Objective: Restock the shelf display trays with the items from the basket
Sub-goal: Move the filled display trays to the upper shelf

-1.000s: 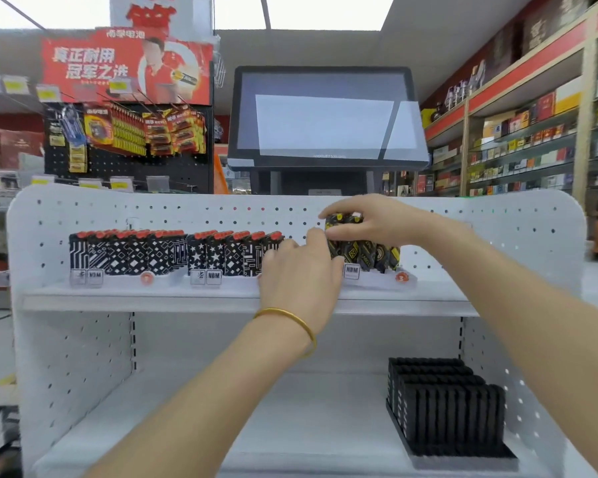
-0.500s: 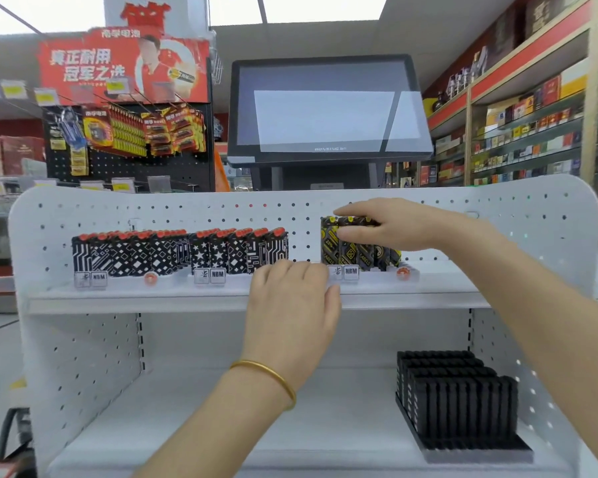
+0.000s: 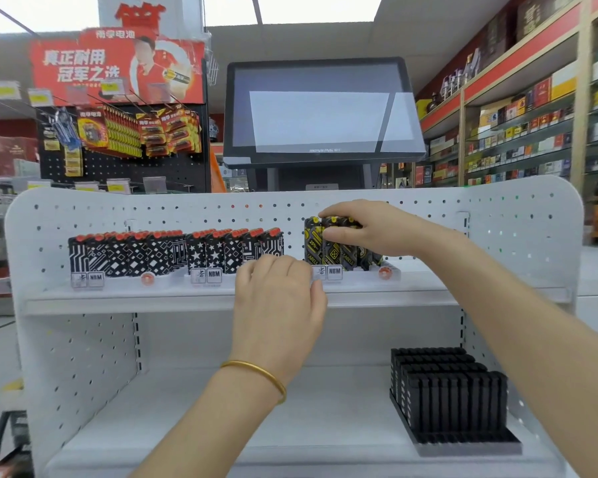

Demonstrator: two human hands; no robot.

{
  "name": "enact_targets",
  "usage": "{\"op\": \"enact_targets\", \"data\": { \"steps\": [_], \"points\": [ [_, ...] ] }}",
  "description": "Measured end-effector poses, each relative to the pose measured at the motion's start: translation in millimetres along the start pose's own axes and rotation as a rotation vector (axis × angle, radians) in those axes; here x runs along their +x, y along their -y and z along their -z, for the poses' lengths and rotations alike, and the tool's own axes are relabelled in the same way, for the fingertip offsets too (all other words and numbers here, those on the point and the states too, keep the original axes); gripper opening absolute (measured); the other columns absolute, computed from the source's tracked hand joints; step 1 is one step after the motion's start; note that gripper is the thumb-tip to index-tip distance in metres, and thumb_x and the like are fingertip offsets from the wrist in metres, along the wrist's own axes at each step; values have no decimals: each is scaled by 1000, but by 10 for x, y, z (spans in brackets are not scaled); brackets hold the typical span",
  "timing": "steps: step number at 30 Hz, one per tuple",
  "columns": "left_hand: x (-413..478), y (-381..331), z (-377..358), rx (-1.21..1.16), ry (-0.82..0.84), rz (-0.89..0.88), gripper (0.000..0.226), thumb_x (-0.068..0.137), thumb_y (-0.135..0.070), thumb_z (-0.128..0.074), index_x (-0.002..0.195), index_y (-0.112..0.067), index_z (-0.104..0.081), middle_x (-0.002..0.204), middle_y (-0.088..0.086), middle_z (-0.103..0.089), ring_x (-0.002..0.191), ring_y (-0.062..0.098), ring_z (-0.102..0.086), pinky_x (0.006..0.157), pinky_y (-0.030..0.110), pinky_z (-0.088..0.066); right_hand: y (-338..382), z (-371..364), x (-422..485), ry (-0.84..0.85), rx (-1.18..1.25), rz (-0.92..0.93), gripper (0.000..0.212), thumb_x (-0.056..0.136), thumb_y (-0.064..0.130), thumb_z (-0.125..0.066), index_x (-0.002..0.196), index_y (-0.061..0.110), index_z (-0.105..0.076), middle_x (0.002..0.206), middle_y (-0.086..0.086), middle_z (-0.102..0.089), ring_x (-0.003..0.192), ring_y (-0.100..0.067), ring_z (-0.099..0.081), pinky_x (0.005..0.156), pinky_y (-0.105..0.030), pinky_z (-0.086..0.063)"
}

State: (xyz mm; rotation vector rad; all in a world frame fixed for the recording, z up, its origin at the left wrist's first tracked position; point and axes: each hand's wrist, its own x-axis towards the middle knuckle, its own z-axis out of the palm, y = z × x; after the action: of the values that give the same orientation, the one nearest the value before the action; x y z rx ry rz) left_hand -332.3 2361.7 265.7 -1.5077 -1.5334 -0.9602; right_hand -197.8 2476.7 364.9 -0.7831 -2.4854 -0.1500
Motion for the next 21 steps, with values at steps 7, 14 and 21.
{"op": "enact_targets", "data": {
  "steps": [7,14,21],
  "points": [
    [-64,-54,106,52,-169,-116,22,84,-19,-47,91,-9,-66,90,7,-65,89,31,-59,87,39,-34,109,179,-336,-157,24,-29,63,89,54,-49,144,31,-31,147,8,-39,131,-10,-38,103,-25,-30],
    [-788,-473,-180,-301,337,-47,40,92,-37,-46,124,-15,-52,119,1,-56,110,24,-52,90,31,-37,61,-231,-1986,-318,222,-226,38,84,43,-55,121,35,-55,111,19,-58,100,3,-54,90,-21,-45],
    [-899,-863,-775,-533,955,243,105,82,-57,-59,150,-19,10,156,7,-21,138,22,-31,108,33,-33,-521,-1090,-2099,-97,-7,-470,70,81,58,-55,142,32,-31,151,-3,-23,137,-28,-24,108,-41,-29]
  ]
}}
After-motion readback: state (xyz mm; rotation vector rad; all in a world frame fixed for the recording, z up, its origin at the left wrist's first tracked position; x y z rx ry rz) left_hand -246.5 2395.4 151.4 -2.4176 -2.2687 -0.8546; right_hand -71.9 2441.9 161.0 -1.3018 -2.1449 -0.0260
